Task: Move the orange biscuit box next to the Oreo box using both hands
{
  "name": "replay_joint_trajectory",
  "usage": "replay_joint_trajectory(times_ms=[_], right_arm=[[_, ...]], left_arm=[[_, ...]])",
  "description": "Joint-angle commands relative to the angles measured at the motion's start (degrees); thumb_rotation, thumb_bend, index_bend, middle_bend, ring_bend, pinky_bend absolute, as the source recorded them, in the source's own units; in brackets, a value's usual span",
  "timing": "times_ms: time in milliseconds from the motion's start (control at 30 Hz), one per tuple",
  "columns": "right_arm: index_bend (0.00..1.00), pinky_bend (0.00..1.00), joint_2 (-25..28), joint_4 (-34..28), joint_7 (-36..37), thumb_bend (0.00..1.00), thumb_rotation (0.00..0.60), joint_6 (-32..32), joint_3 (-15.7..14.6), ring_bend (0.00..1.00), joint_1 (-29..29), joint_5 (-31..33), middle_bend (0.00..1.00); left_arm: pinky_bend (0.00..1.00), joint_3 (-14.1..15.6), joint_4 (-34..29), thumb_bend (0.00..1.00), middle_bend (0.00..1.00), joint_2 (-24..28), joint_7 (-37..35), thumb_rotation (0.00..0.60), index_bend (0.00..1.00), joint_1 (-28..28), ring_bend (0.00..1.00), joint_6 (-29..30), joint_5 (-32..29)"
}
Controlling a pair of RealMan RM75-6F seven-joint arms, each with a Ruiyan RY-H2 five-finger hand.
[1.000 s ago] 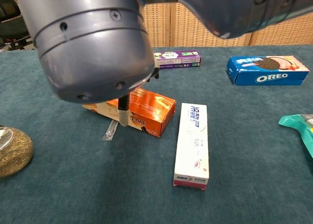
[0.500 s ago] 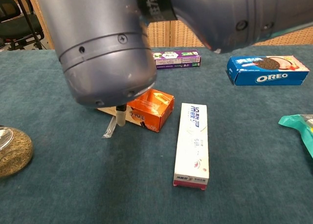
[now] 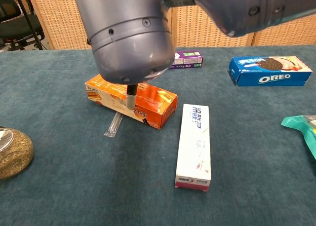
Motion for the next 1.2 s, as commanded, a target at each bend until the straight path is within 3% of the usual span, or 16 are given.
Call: replay_joint_trajectory(times_ms=[33,633,800,967,1033,1200], right_arm=[[0.03,0.0,0.41,-0.56,-0.03,0.06,0.6,0.27,-0.06,0.0,-0.2,-0.16,0.0],[0.0,0.0,-1.48,3.8,1.85,0.05,0.6,-6.27,-2.35,0.0,-2.95,0.75,0.0],[0.0,0.0,-1.99,5.08,1.44,0.1,0.6,-6.93,-3.22,0.0,-3.38,1.2,0.0],[0.19,0.02,-2.65,6.37,2.15,0.14,0.6,-5.93,-5.25,0.0,-3.31,-1.59,0.04],[0.3,0.1,-3.11,6.89,3.14,0.17,0.6,-5.55,-6.49,0.01,-3.38,-3.78,0.12],[0.43,0.2,-4.12,7.88,6.22,0.22,0.6,-4.44,-8.4,0.08,-3.61,-8.94,0.21]], left_arm=[[0.0,0.03,-0.08,0.2,0.0,0.04,0.03,0.6,0.02,0.02,0.0,-0.13,-0.07],[0.0,1.07,-1.27,0.2,0.0,0.54,-0.18,0.6,0.01,-0.17,0.0,-0.41,0.98],[0.0,1.13,-1.61,0.2,0.0,0.72,-0.2,0.6,0.0,-0.17,0.0,-0.51,0.94],[0.0,1.19,-1.82,0.2,0.0,0.82,-0.32,0.6,0.0,-0.26,0.0,-0.67,0.97],[0.0,1.24,-1.9,0.2,0.0,0.89,-0.42,0.6,0.0,-0.3,0.0,-0.82,0.95],[0.0,1.19,-2.12,0.21,0.0,1.01,-0.56,0.6,0.0,-0.38,0.0,-1.11,0.78]])
